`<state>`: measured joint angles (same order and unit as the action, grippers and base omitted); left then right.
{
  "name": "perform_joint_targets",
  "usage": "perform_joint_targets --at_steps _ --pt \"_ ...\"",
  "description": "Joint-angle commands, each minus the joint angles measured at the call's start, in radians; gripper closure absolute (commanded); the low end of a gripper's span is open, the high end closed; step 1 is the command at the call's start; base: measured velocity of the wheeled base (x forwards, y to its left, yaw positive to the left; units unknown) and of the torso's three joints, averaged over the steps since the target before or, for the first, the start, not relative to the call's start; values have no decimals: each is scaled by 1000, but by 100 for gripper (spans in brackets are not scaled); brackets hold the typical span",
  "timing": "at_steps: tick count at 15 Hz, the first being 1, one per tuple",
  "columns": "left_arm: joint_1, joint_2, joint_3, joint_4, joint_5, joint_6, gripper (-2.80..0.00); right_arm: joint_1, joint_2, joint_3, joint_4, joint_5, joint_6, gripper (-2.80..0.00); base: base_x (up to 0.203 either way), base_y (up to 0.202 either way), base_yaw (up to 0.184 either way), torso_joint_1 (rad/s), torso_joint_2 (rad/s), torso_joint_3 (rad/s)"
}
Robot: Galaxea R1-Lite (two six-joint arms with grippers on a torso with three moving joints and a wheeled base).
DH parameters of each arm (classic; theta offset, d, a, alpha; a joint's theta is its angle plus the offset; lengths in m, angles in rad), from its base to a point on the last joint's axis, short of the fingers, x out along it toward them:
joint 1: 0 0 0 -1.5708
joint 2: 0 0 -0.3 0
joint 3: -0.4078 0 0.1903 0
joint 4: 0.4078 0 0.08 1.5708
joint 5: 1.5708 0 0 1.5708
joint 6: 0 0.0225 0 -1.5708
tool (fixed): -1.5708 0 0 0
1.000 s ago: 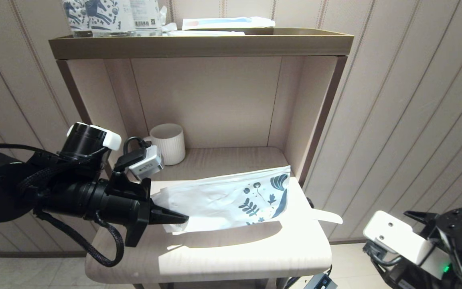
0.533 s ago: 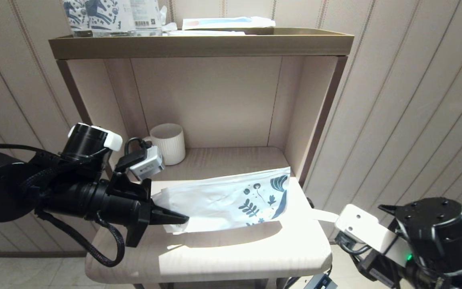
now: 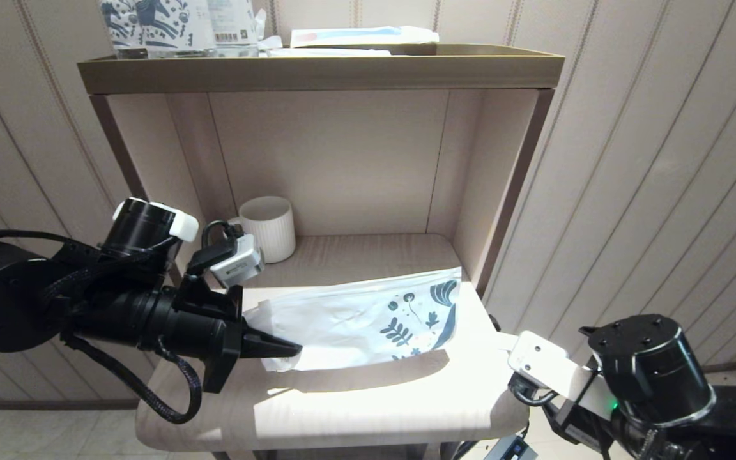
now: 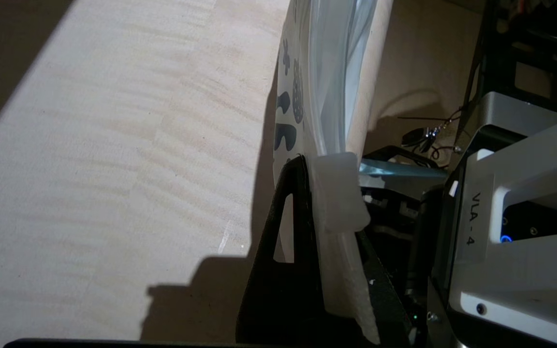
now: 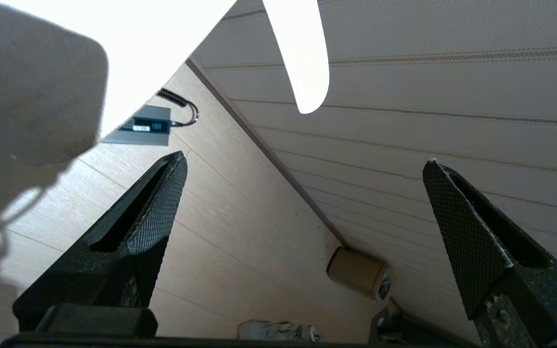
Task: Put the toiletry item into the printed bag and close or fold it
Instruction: Pick up the comb
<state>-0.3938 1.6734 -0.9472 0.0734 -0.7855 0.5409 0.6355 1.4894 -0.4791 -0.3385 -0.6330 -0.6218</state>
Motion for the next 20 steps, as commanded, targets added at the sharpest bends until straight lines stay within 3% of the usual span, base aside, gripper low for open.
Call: perform_joint_targets --at_steps 1,3,6,11,16,20 --pt "-2 8 1 0 -4 11 0 0 -14 -15 9 -4 -46 -280 0 0 0 0 0 0" --pt "-2 12 1 0 -4 13 0 -10 -36 -49 94 -6 -105 -280 0 0 0 0 0 0" --pt "0 19 -1 0 -4 13 0 -4 -52 -143 296 -13 -114 -280 0 0 0 0 0 0" --pt "0 20 -1 0 -4 14 0 -2 -10 -151 284 -20 -106 -280 0 0 0 0 0 0" --pt "0 24 0 -7 -4 14 0 -11 72 -139 181 -19 -107 -280 0 0 0 0 0 0" --pt "-1 55 51 -159 -5 11 0 -14 100 -145 179 -19 -110 -280 0 0 0 0 0 0"
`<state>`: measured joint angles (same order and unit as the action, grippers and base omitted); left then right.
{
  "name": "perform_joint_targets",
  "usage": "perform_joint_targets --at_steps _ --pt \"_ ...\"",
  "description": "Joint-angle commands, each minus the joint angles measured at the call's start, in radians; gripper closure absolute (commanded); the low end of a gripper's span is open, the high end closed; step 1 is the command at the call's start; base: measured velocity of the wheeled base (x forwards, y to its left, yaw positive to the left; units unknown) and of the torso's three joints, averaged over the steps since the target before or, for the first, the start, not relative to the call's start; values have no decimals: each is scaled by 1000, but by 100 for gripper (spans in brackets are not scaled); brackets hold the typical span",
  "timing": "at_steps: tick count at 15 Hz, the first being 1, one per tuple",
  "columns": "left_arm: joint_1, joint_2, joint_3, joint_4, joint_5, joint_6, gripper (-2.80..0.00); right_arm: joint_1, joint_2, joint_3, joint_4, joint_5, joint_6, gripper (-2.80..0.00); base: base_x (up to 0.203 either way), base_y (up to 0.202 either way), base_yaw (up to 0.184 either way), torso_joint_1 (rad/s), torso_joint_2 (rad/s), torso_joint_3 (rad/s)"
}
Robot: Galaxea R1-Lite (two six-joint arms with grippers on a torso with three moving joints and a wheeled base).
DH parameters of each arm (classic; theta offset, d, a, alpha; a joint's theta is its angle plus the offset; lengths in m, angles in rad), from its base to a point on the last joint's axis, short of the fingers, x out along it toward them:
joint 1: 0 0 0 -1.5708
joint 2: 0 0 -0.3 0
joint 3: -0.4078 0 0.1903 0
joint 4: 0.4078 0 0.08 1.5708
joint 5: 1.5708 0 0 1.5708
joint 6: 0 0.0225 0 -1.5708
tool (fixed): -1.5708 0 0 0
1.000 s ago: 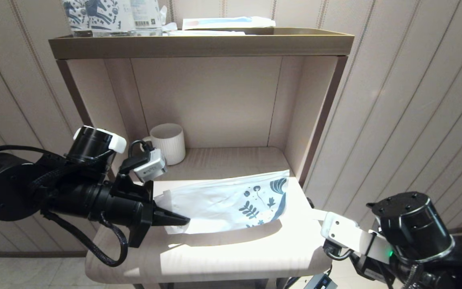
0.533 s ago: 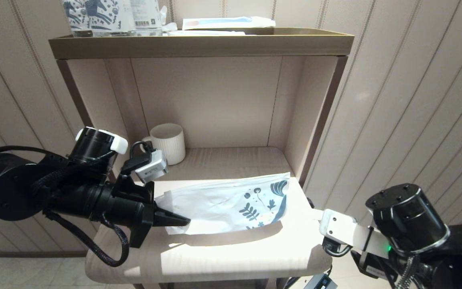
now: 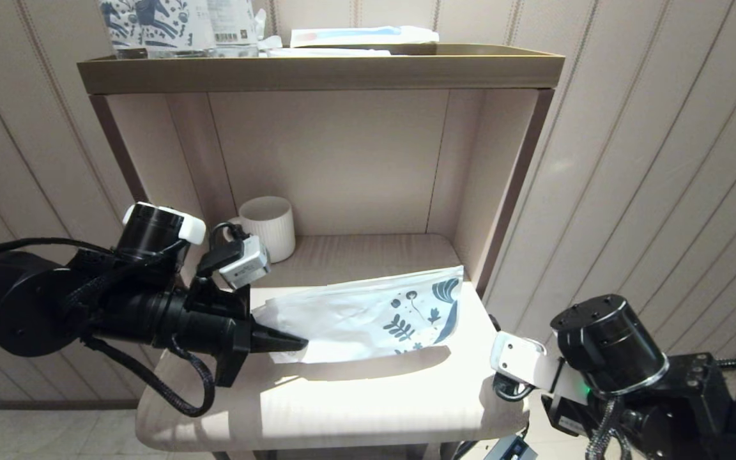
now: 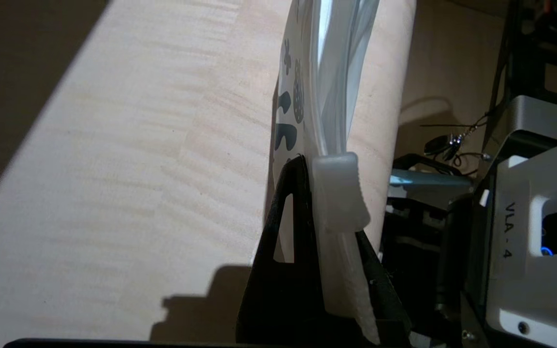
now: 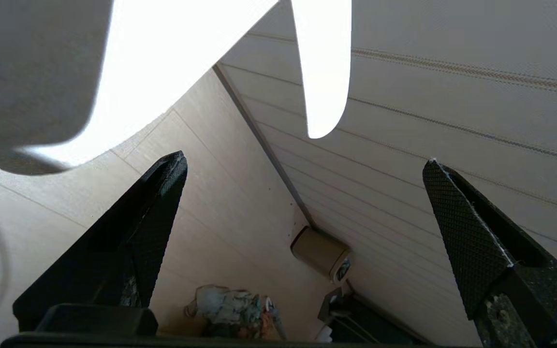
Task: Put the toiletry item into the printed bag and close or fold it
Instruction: Pick up the comb
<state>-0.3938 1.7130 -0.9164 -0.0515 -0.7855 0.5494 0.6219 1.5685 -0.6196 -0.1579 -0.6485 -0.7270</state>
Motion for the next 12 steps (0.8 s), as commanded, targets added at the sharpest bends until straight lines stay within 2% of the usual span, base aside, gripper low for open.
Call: perform_joint_targets --at_steps 1,8,10,12 --pt "-1 16 26 -47 -6 3 0 1 25 -9 -3 -4 -6 -280 0 0 0 0 0 0" --pt "0 9 24 -51 -9 -2 0 0 33 -43 -41 -10 -25 -280 0 0 0 0 0 0" --pt "0 10 25 -51 -9 0 0 -2 33 -7 -108 -62 -77 -280 0 0 0 0 0 0" --pt "0 12 25 -51 -9 0 0 -1 28 15 -141 -80 -95 -280 0 0 0 0 0 0"
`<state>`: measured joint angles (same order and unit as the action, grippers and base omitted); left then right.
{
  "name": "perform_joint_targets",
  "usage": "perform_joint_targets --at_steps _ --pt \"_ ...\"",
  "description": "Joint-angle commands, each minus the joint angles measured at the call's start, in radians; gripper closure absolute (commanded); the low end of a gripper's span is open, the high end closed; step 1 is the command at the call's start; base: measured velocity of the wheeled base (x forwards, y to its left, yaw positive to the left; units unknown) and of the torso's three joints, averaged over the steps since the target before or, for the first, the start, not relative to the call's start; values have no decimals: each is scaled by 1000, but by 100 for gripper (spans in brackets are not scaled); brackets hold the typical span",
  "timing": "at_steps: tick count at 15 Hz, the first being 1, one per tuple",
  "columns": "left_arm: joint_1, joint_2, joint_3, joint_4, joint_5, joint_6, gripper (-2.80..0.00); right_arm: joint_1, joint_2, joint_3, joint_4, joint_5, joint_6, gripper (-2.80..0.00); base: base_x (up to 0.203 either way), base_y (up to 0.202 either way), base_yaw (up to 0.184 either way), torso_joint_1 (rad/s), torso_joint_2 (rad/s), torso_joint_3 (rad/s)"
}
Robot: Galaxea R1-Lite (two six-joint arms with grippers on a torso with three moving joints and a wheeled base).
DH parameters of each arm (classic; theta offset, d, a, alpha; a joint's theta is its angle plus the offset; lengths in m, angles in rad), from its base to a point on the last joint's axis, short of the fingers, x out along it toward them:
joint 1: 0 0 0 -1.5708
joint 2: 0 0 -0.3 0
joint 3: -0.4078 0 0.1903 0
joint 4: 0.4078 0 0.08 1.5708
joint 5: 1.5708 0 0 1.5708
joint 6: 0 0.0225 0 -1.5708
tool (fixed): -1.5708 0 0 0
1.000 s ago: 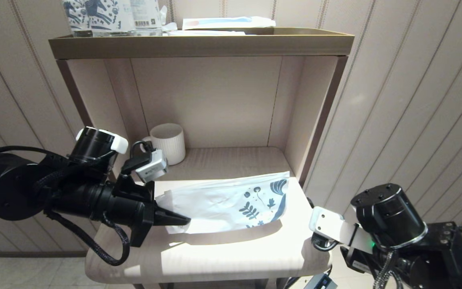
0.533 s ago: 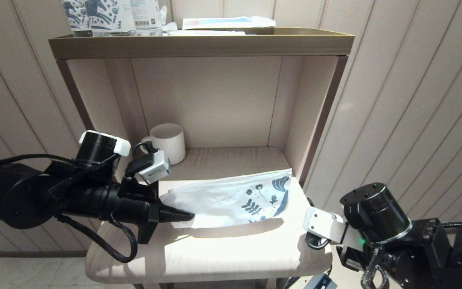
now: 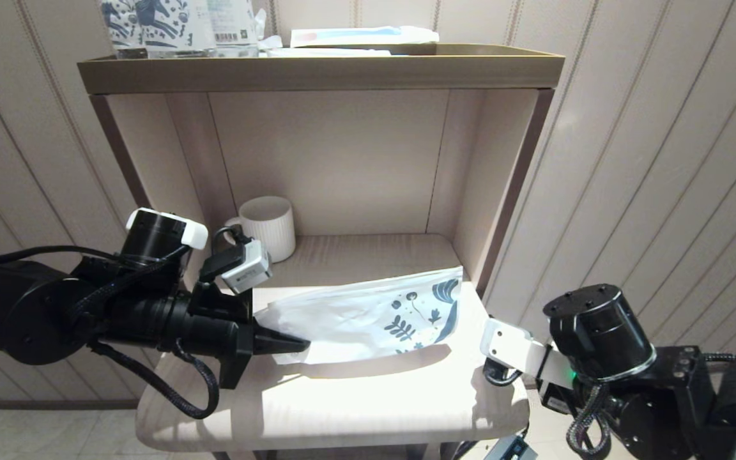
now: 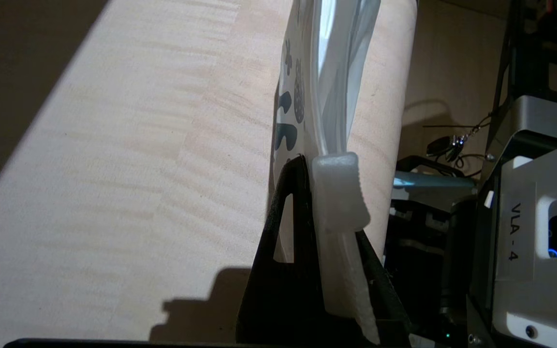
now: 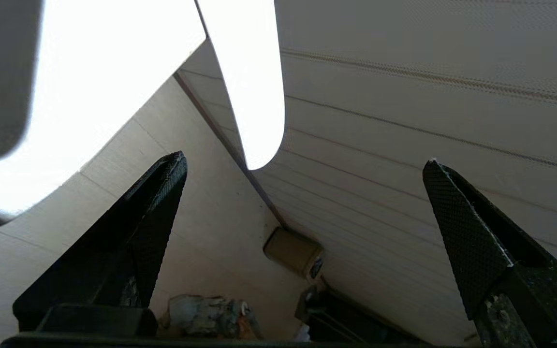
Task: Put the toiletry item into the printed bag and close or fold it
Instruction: Pick up the comb
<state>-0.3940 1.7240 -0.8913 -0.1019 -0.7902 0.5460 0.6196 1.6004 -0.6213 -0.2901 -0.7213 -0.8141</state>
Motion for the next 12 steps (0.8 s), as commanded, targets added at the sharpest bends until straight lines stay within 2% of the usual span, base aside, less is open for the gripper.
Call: perform_joint_targets --at_steps 1,12 --pt "0 2 0 -2 -4 3 0 3 -7 25 -8 -9 -10 -280 0 0 0 0 0 0" --pt "0 5 -2 -2 -1 5 0 25 15 26 -34 -15 -16 -280 0 0 0 0 0 0"
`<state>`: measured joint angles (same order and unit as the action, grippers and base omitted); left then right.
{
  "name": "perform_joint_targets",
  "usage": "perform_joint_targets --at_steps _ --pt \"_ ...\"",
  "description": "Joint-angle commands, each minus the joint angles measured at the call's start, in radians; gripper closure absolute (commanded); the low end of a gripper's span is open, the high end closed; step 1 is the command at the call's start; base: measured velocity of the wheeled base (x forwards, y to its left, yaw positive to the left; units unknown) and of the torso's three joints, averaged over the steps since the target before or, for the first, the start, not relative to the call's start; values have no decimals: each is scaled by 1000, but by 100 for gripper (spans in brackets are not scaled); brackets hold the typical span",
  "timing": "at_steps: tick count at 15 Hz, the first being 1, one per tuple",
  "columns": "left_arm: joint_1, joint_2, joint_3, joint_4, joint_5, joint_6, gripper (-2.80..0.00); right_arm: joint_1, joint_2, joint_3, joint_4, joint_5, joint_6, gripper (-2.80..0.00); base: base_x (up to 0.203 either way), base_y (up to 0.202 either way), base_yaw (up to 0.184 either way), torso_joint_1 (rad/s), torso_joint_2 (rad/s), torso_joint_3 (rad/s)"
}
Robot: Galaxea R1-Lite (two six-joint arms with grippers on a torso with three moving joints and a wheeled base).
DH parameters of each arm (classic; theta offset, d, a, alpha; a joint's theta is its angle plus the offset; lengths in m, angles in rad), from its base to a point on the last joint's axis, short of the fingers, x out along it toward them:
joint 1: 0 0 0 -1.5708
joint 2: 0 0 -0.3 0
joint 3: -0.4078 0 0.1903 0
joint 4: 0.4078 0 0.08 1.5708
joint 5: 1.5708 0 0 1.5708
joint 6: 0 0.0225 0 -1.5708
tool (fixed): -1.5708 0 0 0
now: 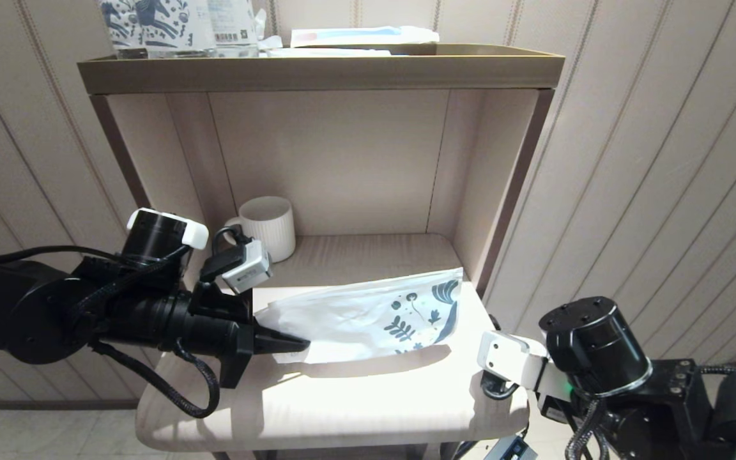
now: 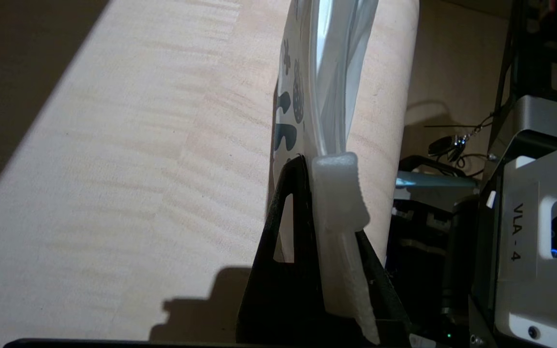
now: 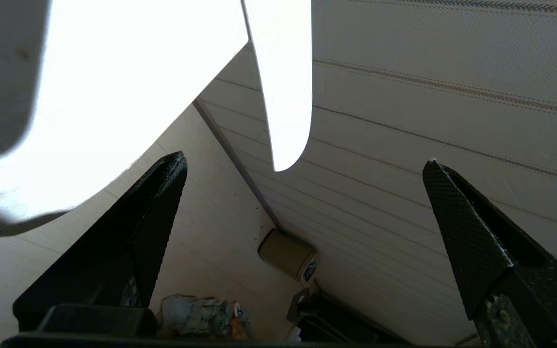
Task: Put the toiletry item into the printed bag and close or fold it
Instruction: Pick up the comb
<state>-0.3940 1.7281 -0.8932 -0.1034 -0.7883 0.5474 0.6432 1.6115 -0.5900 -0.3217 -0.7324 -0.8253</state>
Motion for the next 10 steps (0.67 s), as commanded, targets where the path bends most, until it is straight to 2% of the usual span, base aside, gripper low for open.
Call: perform_joint_targets --at_steps 1,10 --pt "0 1 0 -1 -3 3 0 1 4 -16 -1 -4 -5 -280 0 0 0 0 0 0" --pt "0 7 -1 -1 -3 3 0 -8 42 -54 0 -2 -6 -280 0 0 0 0 0 0"
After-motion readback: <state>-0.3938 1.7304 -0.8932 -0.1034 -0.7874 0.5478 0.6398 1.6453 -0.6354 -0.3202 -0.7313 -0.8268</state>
